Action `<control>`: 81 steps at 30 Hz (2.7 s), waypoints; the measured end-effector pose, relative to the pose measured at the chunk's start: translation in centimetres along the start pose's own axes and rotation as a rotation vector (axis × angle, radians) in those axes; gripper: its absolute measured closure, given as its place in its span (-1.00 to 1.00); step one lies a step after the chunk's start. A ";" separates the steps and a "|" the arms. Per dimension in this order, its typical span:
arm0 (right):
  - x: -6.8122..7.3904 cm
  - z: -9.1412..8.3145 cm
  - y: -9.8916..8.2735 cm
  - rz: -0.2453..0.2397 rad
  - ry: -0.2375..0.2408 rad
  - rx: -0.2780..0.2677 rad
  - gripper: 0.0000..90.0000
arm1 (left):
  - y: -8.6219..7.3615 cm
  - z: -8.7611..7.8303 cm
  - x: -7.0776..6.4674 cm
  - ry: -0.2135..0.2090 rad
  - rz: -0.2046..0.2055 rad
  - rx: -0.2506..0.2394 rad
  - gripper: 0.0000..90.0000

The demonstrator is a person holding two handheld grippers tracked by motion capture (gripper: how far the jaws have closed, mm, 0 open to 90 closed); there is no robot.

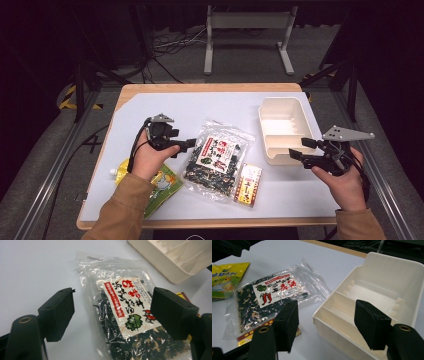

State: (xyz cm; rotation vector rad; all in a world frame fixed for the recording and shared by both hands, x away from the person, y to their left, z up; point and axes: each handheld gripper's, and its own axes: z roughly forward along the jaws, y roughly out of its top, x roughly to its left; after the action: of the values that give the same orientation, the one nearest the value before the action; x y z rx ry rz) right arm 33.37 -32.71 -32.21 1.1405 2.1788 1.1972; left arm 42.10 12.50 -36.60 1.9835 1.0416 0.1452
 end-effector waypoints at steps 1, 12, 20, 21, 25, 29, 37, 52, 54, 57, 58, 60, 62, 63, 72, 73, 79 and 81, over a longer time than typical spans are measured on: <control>0.0 0.0 0.0 0.000 0.000 0.000 -0.18 | 0.1 0.4 0.1 0.000 -0.001 0.009 -0.54; 0.0 0.0 0.0 -0.005 0.002 -0.006 -0.19 | 0.2 3.5 1.2 0.045 -0.013 0.094 -0.49; 0.2 0.2 0.0 -0.013 0.005 0.002 -0.19 | 0.1 5.6 1.7 0.045 -0.031 0.141 -0.43; 0.2 0.2 0.0 -0.014 0.006 0.002 -0.19 | 0.0 5.8 1.9 0.038 -0.035 0.147 -0.40; 0.1 0.2 0.0 -0.015 0.004 0.001 -0.20 | -0.1 6.5 2.0 0.025 -0.057 0.158 -0.38; 0.1 0.3 0.0 -0.014 0.005 0.002 -0.20 | -0.2 7.0 2.1 0.020 -0.083 0.169 -0.36; 0.1 0.4 -0.1 -0.018 0.005 0.010 -0.20 | -0.3 8.3 1.8 -0.001 -0.098 0.211 -0.35; 0.3 0.7 -0.1 -0.024 0.004 0.020 -0.22 | -0.5 9.3 1.4 -0.075 -0.174 0.265 0.09; 0.4 0.8 -0.1 -0.026 0.004 0.018 -0.22 | -0.5 9.3 1.3 -0.087 -0.171 0.262 0.21; 0.4 0.8 0.0 -0.028 0.005 0.016 -0.22 | -0.5 9.2 0.9 -0.069 -0.150 0.257 0.36; 0.4 0.8 0.0 -0.028 0.004 0.017 -0.22 | -0.4 9.2 0.8 -0.059 -0.149 0.254 0.42; 0.5 0.9 0.0 -0.030 0.004 0.016 -0.22 | -0.4 9.1 0.7 -0.049 -0.149 0.254 0.51; 0.5 0.8 -0.1 -0.031 0.002 0.017 -0.22 | -0.3 9.0 0.6 -0.041 -0.134 0.255 0.59; 0.5 0.8 -0.1 -0.030 0.002 0.017 -0.22 | -0.3 9.0 0.6 -0.033 -0.122 0.253 0.63; 0.3 0.7 -0.1 -0.026 0.001 0.015 -0.20 | -0.1 8.7 0.1 -0.007 -0.067 0.236 0.81; 0.3 0.7 -0.1 -0.026 0.001 0.015 -0.20 | -0.1 8.7 0.1 -0.007 -0.067 0.236 0.83; 0.2 0.7 -0.3 -0.048 -0.004 0.013 -0.10 | 0.1 7.8 -0.1 -0.019 -0.089 0.200 0.85; 0.1 0.7 -0.3 -0.058 -0.006 0.009 -0.07 | 0.3 7.3 -0.3 -0.031 -0.094 0.171 0.85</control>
State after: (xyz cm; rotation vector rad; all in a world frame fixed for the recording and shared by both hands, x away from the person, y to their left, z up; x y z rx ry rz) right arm 33.60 -32.37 -32.86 1.0749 2.1997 1.1595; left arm 45.42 7.53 -40.80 2.0773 1.1582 -0.0264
